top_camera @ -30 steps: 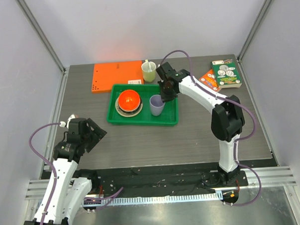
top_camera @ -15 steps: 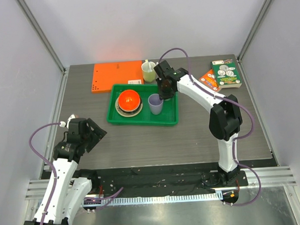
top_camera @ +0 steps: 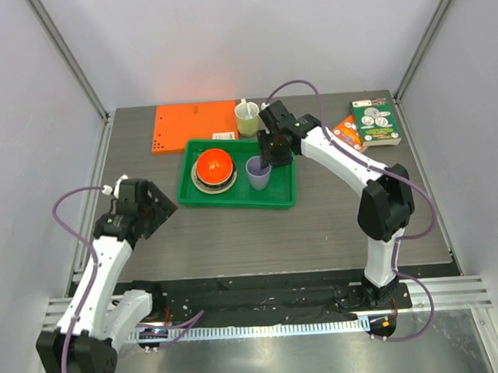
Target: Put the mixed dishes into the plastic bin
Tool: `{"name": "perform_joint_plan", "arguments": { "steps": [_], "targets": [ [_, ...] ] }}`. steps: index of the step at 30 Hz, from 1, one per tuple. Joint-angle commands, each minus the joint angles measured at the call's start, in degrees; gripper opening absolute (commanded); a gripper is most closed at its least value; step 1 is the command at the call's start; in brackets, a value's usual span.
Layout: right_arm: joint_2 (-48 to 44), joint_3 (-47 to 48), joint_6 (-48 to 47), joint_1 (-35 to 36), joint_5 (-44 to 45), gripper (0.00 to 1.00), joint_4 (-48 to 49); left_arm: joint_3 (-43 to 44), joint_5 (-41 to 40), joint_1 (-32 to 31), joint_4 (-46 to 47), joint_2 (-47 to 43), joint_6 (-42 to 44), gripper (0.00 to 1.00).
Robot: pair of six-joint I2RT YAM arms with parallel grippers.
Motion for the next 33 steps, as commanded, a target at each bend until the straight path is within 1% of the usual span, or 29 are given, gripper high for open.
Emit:
{"name": "perform_joint_plan", "arguments": {
  "steps": [1, 2, 4, 8, 11, 16, 17, 21, 23, 26, 28, 30, 33],
  "targets": [
    [-10.7, -2.55, 2.44, 0.7, -0.85, 0.48, 0.83, 2.33, 2.16, 0.28, 9.18, 8.28, 0.56, 0.78],
    [-11.68, -3.52, 2.53, 0.61, -1.11, 0.48, 0.75, 1.89, 2.26, 0.28, 11.89, 9.35, 0.3, 0.78],
    [-14.58, -4.05, 2.88, 0.61, -1.47, 0.49, 0.4, 2.06, 1.74, 0.19, 13.67, 13.13, 0.73, 0.78],
    [-18.89, -4.4, 2.8, 0.52, 0.02, 0.5, -0.83, 6.44, -0.54, 0.37, 13.86, 20.42, 3.63, 0.78],
    [-21.52, -5.28, 2.71, 0.61, 2.04, 0.52, -0.92, 8.99, -0.38, 0.45, 14.9, 24.64, 5.21, 0.78],
    [-23.2, -6.86, 2.36, 0.35, 2.84, 0.53, -1.19, 11.81, 0.24, 0.45, 16.93, 30.18, 5.57, 0.77],
    [-23.47, -7.13, 2.18, 0.35, 2.84, 0.52, -1.28, 12.6, 0.15, 0.45, 17.02, 32.46, 6.09, 0.77],
    [-24.25, -7.39, 1.39, -0.27, 3.01, 0.53, -1.71, 13.13, 0.33, 0.45, 17.37, 36.68, 6.62, 0.76],
    [-24.7, -7.83, 1.04, -0.62, 3.19, 0.53, -1.72, 12.61, 0.33, 0.37, 18.16, 37.83, 6.71, 0.74],
    [-25.58, -8.36, 0.86, -1.41, 3.1, 0.53, -1.63, 11.38, 0.85, 0.45, 19.47, 38.89, 6.27, 0.67],
    [-26.1, -8.54, 0.86, -1.76, 3.1, 0.53, -1.8, 10.68, 1.2, 0.45, 19.74, 39.33, 5.92, 0.64],
    [-26.37, -8.89, 0.77, -1.94, 2.93, 0.53, -1.72, 10.32, 2.34, 0.45, 19.74, 39.16, 5.22, 0.6],
    [-26.9, -9.59, 0.77, -2.11, 2.75, 0.53, -1.72, 8.66, 3.22, 0.37, 19.92, 37.23, 3.99, 0.57]
  ]
}}
